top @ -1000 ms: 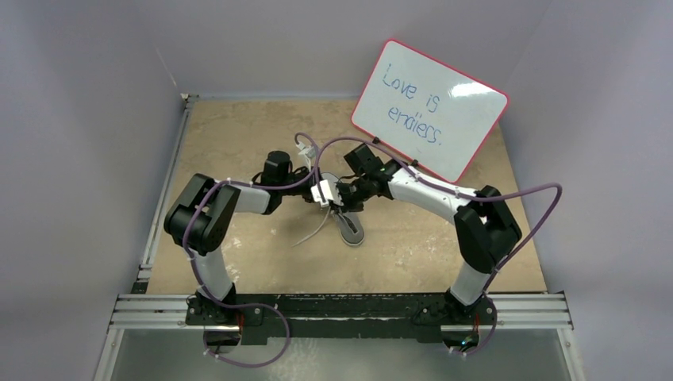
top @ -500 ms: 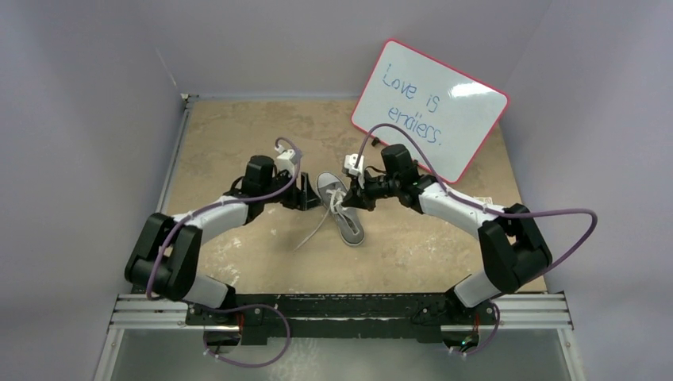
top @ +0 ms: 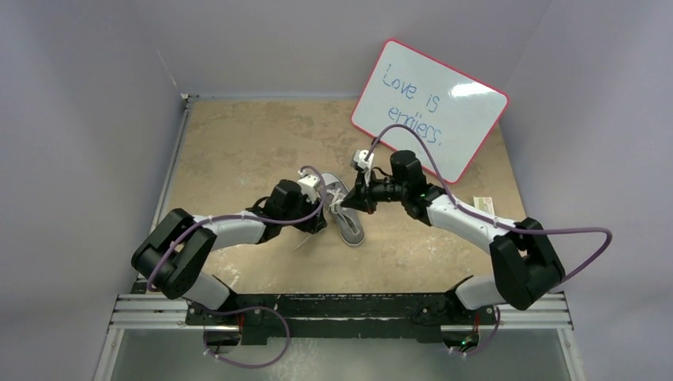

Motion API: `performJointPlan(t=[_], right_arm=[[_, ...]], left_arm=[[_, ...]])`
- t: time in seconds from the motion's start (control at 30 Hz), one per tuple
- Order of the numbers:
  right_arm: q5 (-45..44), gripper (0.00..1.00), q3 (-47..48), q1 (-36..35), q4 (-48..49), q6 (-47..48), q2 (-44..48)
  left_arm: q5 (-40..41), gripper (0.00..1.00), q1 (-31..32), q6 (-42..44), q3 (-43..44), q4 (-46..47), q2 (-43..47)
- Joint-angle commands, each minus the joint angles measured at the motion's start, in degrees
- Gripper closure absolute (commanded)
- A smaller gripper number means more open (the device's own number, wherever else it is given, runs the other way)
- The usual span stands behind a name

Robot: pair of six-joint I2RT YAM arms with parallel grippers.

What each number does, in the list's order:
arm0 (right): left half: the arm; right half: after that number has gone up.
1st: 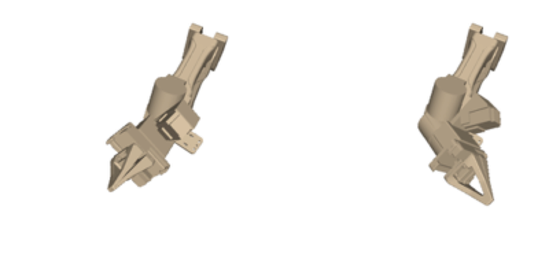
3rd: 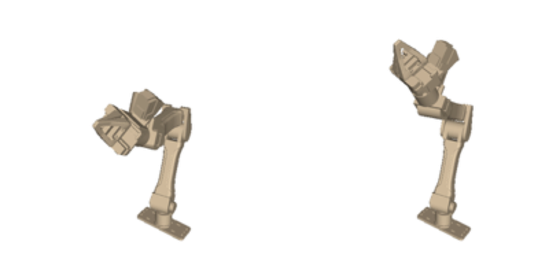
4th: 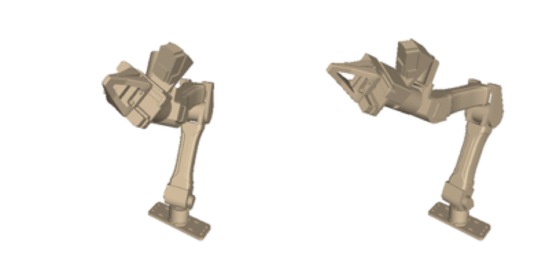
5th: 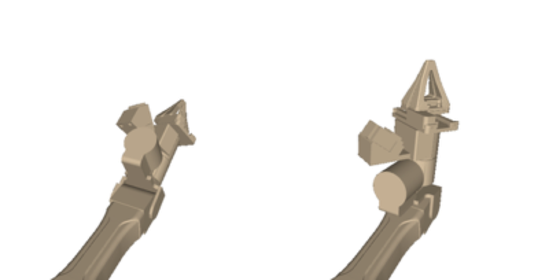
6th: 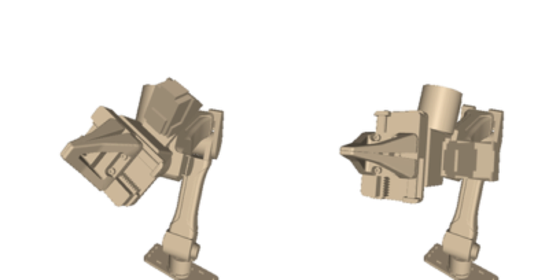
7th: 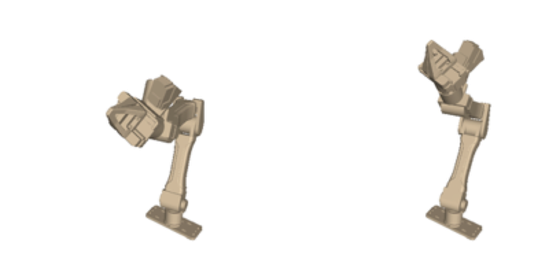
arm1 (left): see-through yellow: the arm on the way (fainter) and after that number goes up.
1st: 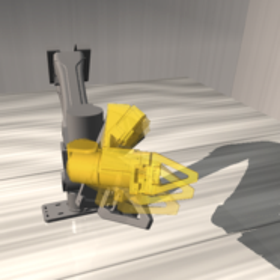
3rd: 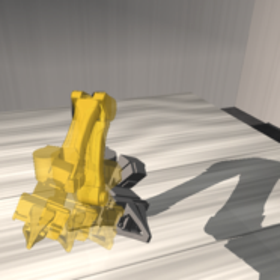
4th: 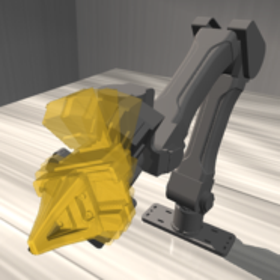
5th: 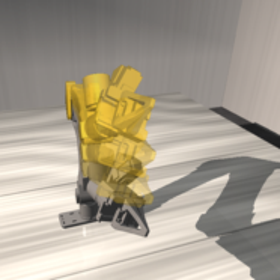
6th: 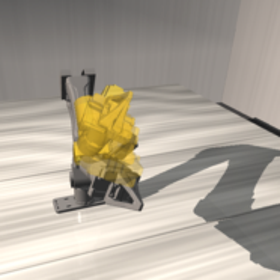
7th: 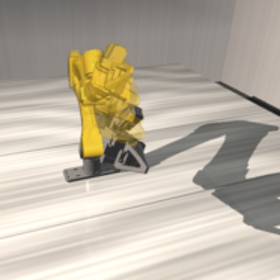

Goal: Tie the shoes

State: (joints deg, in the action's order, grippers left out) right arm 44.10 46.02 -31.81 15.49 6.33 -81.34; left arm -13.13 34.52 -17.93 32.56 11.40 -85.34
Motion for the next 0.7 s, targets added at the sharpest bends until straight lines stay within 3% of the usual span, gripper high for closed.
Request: performJointPlan(t=[0.0,0.1,0.33,0.5,0.67], right_arm=[[-2.23,1.00,-0.98,-0.03,3.43,-5.16,3.46],[-2.33,1.00,-0.08,0.00,0.72,-6.76,4.93],[3.84,1.00,-0.76,-0.02,-5.12,-19.20,12.62],[-9.65,1.00,0.64,0.74,-16.48,-29.31,18.51],[-17.00,1.00,6.39,5.98,-29.48,-35.72,13.28]], left_arm=[[6.98,0.56,3.43,0.57,2.15,5.01,-4.22],[12.73,0.69,3.84,-2.60,2.42,1.35,-5.13],[12.58,0.95,3.88,-6.83,3.78,-7.69,-1.49],[15.22,1.00,3.76,-11.66,4.83,-15.79,5.59],[20.62,1.00,3.71,-20.08,6.14,-25.18,7.19]])
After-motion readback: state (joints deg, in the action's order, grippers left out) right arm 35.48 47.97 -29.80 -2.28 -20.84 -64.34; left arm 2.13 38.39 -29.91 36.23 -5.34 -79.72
